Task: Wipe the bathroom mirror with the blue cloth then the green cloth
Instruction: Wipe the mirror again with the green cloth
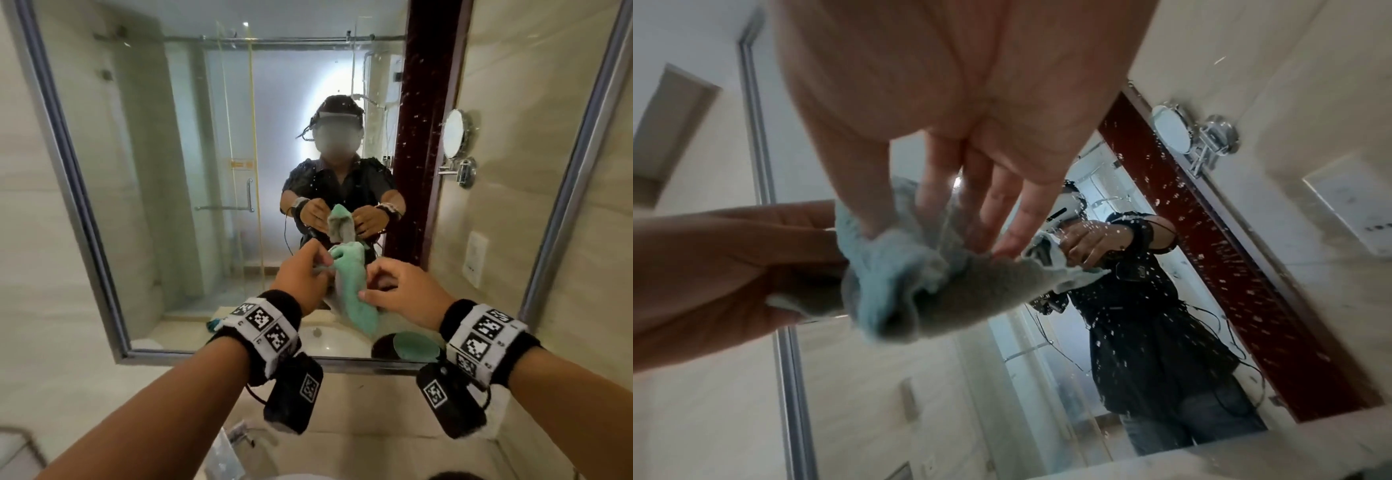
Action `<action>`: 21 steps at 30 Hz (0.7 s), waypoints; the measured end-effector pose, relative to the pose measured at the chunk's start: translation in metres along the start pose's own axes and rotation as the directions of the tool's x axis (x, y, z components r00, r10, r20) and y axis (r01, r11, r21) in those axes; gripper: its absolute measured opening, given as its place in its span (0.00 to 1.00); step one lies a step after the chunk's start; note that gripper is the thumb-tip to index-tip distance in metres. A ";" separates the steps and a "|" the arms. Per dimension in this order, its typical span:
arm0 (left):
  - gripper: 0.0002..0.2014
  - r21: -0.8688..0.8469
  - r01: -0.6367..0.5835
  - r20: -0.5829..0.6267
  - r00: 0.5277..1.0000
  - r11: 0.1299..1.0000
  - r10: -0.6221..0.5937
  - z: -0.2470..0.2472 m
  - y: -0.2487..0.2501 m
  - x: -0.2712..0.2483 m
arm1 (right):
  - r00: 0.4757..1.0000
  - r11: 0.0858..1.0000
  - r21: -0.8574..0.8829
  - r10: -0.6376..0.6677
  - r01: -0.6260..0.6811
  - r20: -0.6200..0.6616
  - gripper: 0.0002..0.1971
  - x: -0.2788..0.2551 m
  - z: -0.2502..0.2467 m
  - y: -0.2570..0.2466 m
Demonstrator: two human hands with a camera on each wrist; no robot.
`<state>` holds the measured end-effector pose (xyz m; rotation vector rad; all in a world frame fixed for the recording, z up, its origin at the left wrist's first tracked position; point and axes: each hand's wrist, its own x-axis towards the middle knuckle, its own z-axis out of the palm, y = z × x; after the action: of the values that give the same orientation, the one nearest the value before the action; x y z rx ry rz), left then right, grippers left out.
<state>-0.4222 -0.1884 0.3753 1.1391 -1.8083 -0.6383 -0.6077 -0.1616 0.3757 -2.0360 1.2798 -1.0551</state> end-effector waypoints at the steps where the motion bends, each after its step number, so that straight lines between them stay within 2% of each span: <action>1: 0.14 -0.058 0.015 0.029 0.999 0.998 -0.013 -0.001 0.000 0.002 | 1.000 0.998 0.057 0.007 -0.008 0.010 0.18 0.003 0.000 0.000; 3: 0.11 -0.156 0.049 0.098 0.995 0.987 -0.034 -0.005 0.004 0.002 | 0.999 0.997 0.081 0.003 -0.007 0.040 0.31 0.007 0.001 -0.001; 4: 0.08 -0.199 0.075 0.136 0.990 0.977 -0.048 -0.006 0.007 0.002 | 0.999 0.998 0.060 0.004 -0.006 0.040 0.33 0.009 0.001 -0.003; 6: 0.02 -0.218 0.113 0.217 0.974 0.969 -0.065 -0.009 0.009 0.005 | 1.000 0.998 -0.062 0.008 -0.009 -0.013 0.26 0.013 0.002 -0.002; 7: 0.05 -0.171 0.117 0.253 0.965 0.978 -0.071 -0.009 0.009 0.007 | 0.998 0.987 -0.160 -0.001 -0.008 -0.058 0.19 0.016 0.002 -0.003; 9: 0.22 -0.009 0.078 0.303 0.950 0.997 -0.071 -0.008 0.003 0.011 | 0.988 0.956 -0.292 -0.045 0.001 -0.144 0.11 0.024 0.001 -0.004; 10: 0.29 0.098 0.053 0.296 0.952 0.994 -0.080 -0.009 0.002 0.013 | 0.983 0.954 -0.299 -0.077 0.025 -0.164 0.10 0.028 0.001 -0.006; 11: 0.32 0.161 0.048 0.280 0.955 0.986 -0.093 -0.010 0.003 0.014 | 0.979 0.956 -0.287 -0.106 0.053 -0.173 0.11 0.031 0.001 -0.008; 12: 0.29 0.166 0.058 0.267 0.958 0.984 -0.102 -0.012 0.005 0.014 | 0.977 0.960 -0.269 -0.127 0.077 -0.173 0.11 0.034 0.002 -0.011; 14: 0.20 -0.062 0.162 0.325 0.936 0.985 -0.134 -0.015 0.007 0.017 | 0.977 0.965 -0.242 -0.139 0.097 -0.162 0.09 0.037 0.004 -0.015; 16: 0.15 -0.253 0.281 0.393 0.904 0.926 -0.167 -0.019 0.012 0.016 | 0.985 0.979 -0.180 -0.121 0.098 -0.120 0.07 0.037 0.005 -0.015; 19: 0.04 -0.247 0.217 0.286 0.947 0.944 -0.142 -0.024 0.008 0.022 | 0.995 0.991 -0.092 -0.096 0.094 -0.022 0.17 0.035 0.003 -0.010; 20: 0.01 -0.210 0.177 0.232 0.965 0.962 -0.127 -0.025 0.006 0.024 | 0.997 0.991 -0.109 -0.081 0.078 -0.018 0.22 0.034 0.002 -0.008; 21: 0.03 -0.179 0.144 0.182 0.977 0.973 -0.111 -0.026 0.005 0.026 | 0.998 0.989 -0.137 -0.059 0.055 -0.022 0.27 0.035 0.002 -0.006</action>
<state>-0.4066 -0.2087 0.4018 1.1033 -1.7804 -0.9912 -0.5945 -0.1904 0.3911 -2.1787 1.3476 -1.0492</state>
